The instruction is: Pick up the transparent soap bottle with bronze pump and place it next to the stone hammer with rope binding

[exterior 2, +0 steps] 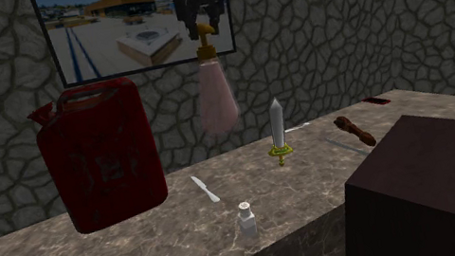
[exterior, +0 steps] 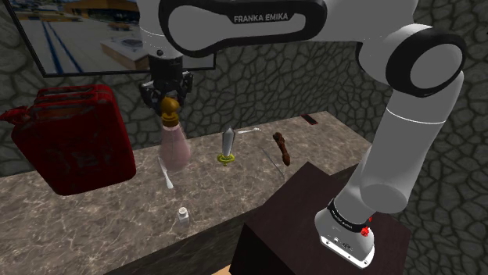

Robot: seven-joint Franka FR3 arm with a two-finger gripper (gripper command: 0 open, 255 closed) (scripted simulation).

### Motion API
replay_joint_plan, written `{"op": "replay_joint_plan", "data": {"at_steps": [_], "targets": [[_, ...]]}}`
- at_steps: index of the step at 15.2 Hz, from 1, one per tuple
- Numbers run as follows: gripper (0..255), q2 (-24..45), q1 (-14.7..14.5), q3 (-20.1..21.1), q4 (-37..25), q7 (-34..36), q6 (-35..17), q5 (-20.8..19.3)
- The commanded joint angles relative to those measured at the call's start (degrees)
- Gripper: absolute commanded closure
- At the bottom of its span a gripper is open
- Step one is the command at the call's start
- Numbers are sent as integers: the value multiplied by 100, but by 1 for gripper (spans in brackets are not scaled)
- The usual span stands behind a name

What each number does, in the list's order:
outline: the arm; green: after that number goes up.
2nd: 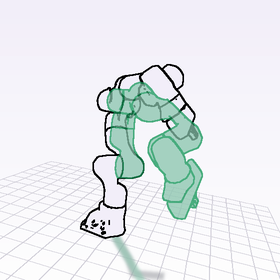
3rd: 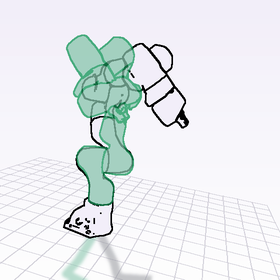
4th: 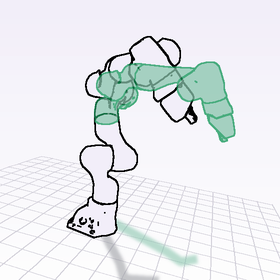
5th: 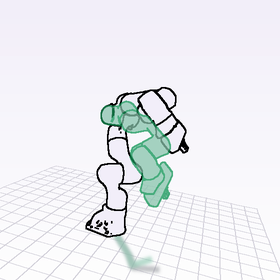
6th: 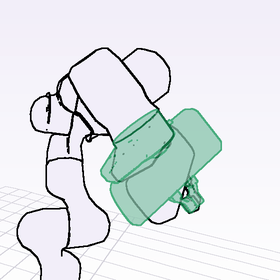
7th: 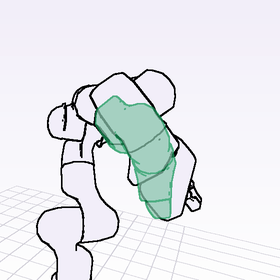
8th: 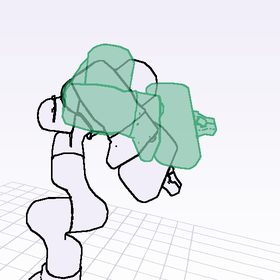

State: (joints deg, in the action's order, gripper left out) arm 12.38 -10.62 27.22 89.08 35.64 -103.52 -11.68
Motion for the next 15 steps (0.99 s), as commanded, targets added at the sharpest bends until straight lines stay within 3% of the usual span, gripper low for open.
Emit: {"op": "replay_joint_plan", "data": {"at_steps": [1,13,15], "targets": [[255,11,-12,4,-175,-17,162,0],[255,206,-144,32,-1310,-73,1119,-78],[255,-297,133,-24,-675,-325,905,175]]}}
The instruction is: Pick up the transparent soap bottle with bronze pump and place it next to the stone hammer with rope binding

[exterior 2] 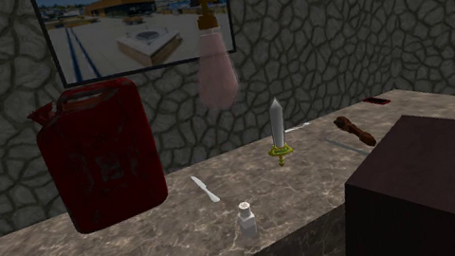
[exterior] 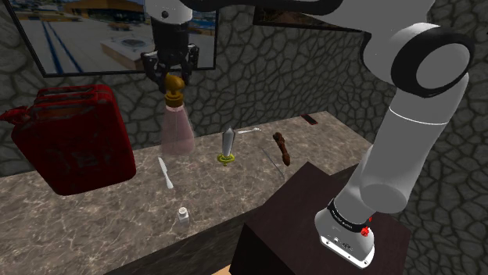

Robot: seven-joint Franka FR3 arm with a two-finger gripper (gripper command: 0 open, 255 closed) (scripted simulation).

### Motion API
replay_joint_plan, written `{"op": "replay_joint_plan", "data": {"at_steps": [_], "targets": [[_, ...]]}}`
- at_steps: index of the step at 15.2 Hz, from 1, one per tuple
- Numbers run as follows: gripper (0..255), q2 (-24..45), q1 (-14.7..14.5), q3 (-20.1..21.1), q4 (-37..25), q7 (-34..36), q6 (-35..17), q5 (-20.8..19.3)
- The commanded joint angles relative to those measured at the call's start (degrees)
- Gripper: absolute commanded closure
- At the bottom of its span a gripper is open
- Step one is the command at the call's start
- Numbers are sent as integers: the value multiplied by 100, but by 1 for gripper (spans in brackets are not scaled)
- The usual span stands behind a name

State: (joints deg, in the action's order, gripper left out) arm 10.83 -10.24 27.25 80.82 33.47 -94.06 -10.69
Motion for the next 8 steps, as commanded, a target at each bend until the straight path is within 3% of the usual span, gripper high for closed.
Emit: {"op": "replay_joint_plan", "data": {"at_steps": [1,8], "targets": [[255,-379,214,-69,437,-244,-131,196],[255,-1821,754,-556,2046,-1277,-518,860]]}}
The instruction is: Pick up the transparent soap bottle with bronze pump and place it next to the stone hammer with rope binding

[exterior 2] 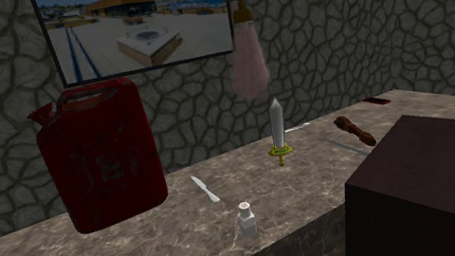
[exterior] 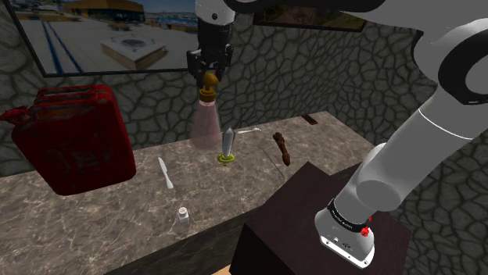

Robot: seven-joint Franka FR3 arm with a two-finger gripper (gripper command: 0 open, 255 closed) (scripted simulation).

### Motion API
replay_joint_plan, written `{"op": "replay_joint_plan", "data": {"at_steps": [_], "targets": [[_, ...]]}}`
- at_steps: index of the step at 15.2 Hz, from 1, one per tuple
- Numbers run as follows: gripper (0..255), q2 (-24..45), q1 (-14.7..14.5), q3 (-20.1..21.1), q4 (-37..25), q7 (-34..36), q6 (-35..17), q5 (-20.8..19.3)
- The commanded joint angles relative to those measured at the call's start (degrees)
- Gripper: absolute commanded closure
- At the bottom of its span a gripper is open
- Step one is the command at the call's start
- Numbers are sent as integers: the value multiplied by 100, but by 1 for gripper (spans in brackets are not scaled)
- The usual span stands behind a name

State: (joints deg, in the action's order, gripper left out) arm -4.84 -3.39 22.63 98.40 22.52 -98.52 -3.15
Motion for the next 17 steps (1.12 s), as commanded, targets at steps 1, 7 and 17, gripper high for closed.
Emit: {"op": "replay_joint_plan", "data": {"at_steps": [1,7,17], "targets": [[255,-430,119,-182,474,-330,-100,171],[255,-1355,342,-759,1420,-1199,-184,398],[255,-2440,690,-1800,2433,-2571,-138,297]]}}
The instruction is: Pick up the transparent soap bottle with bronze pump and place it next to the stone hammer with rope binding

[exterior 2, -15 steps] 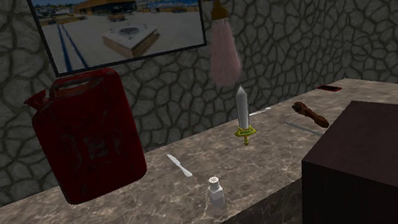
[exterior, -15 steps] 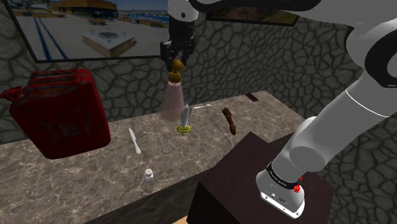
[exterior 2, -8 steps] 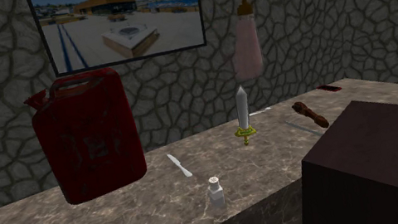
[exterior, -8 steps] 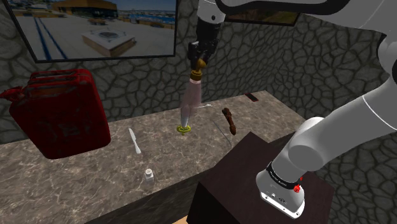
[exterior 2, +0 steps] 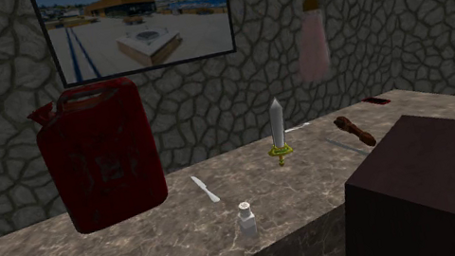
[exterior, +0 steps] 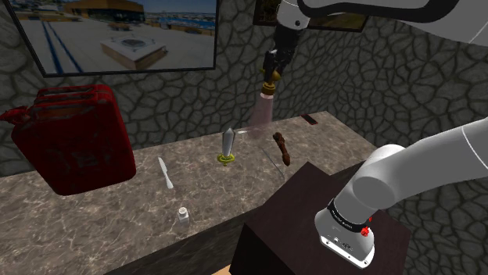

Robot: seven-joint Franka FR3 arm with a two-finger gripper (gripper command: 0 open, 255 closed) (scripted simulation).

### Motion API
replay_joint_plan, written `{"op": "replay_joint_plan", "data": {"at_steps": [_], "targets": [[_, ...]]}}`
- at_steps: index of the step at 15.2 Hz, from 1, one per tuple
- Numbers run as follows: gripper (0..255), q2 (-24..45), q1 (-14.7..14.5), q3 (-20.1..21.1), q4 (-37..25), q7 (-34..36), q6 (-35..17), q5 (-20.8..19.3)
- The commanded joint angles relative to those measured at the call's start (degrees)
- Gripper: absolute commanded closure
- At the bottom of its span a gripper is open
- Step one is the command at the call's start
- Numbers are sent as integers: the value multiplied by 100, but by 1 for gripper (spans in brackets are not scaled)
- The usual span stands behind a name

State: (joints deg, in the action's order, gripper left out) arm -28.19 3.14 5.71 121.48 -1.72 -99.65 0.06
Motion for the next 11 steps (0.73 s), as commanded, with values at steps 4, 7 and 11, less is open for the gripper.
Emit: {"op": "replay_joint_plan", "data": {"at_steps": [4,7,11], "targets": [[255,-382,202,-543,350,-688,14,-175],[255,-526,332,-878,452,-1095,42,-312],[255,-630,514,-1330,499,-1645,70,-508]]}}
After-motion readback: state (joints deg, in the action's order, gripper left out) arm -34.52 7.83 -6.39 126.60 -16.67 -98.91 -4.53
